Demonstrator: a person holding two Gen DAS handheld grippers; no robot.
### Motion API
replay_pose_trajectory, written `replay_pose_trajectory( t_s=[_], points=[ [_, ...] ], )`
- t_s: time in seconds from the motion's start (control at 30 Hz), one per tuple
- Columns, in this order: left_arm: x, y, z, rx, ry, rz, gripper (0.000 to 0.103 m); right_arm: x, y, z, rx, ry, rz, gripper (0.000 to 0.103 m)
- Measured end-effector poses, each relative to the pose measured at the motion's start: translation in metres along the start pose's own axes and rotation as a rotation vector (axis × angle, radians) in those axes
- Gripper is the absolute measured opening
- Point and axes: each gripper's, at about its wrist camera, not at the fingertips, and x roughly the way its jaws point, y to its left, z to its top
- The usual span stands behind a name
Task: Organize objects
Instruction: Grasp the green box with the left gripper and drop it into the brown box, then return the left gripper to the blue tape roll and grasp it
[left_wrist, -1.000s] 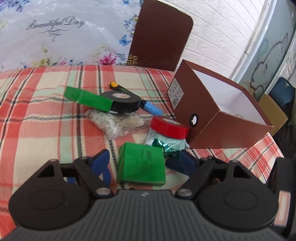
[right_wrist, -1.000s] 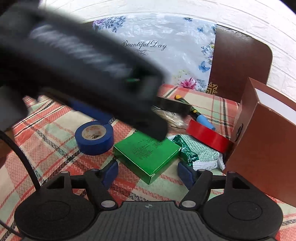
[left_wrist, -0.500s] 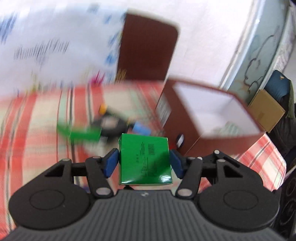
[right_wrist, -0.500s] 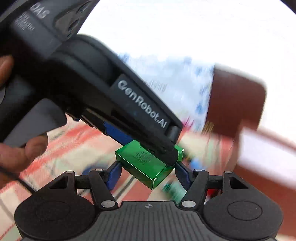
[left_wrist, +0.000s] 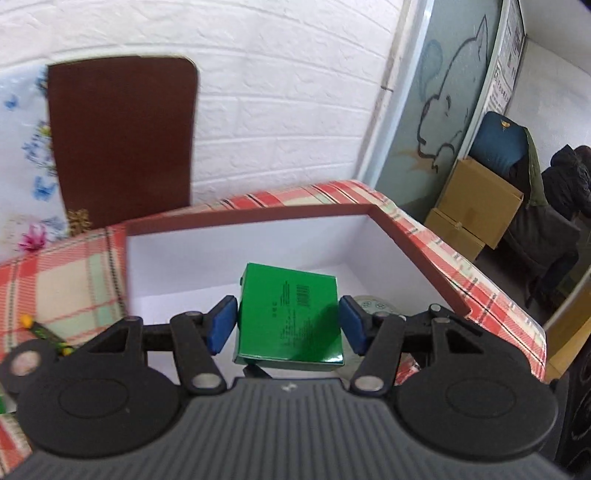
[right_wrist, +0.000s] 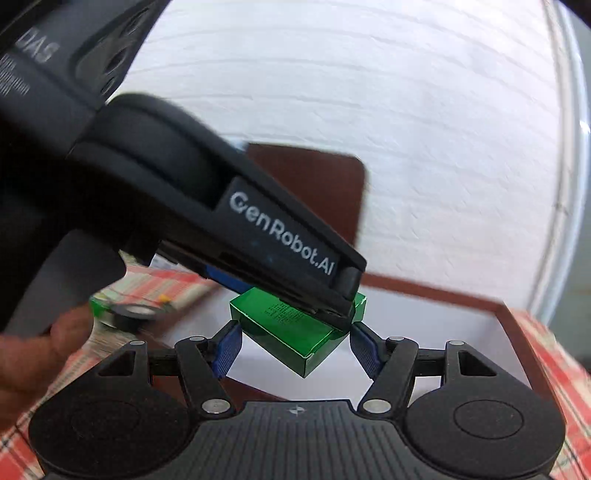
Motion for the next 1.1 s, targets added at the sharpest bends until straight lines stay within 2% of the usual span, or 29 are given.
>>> replay_pose_trajectory(
  t_s=[0.07,0.13,0.23,0.43,0.57,0.7,0.8,0.9,1.1],
  points=[
    [0.012,-0.007,-0.001,0.008,0.021,0.003,0.062,0.004,-0.013,-0.007,0.037,0.016,-0.011,0.064],
    [0.02,-0.011,-0.004,0.009,0.052,0.016,0.061,0.003,-0.021,-0.011,0.068,0.004,-0.018,0.069],
    [0.019,-0.011,-0.008,0.012,0.06,0.036,0.062,-0.001,-0.023,-0.013,0.071,-0.013,-0.027,0.069],
    [-0.02,-0.005,-0.014,-0.004,-0.018,0.061,0.062,-0.025,-0.01,-0.021,0.092,-0.073,-0.01,0.069],
    [-0.06,0.015,-0.027,-0.072,-0.072,0.077,0.062,-0.044,0.01,-0.029,0.089,-0.108,0.067,0.069],
    [-0.097,0.051,-0.054,-0.16,-0.075,0.151,0.062,-0.022,0.035,-0.033,0.064,-0.03,0.17,0.067],
    [-0.121,0.08,-0.08,-0.22,-0.047,0.229,0.062,-0.011,0.064,-0.04,0.067,0.05,0.247,0.061],
    [-0.14,0.107,-0.109,-0.276,-0.014,0.3,0.062,0.003,0.076,-0.047,0.07,0.104,0.304,0.06],
    [-0.165,0.16,-0.157,-0.422,0.037,0.368,0.061,-0.011,0.116,-0.046,-0.003,0.169,0.399,0.059]
  ],
)
